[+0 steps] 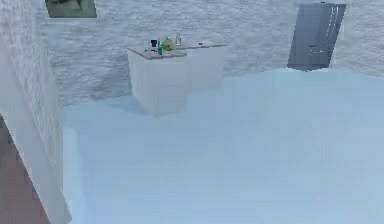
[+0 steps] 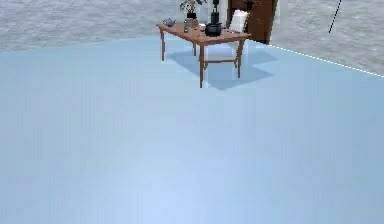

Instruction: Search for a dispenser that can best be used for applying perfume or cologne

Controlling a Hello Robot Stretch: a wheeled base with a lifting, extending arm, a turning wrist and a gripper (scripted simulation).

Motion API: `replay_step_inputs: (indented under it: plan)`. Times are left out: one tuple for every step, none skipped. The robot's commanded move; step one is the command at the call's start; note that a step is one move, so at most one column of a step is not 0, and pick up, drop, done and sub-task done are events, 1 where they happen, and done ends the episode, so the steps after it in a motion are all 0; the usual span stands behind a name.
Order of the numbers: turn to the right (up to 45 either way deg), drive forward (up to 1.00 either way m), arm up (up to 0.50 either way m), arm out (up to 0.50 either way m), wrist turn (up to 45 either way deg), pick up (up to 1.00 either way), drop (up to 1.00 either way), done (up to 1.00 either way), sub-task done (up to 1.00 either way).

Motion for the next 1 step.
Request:
replay_step_inputs:
  plan:
    - [-45.0, 0.00, 0.00, 0.00, 0.0, 0.00, 0.00, 0.00, 0.00]
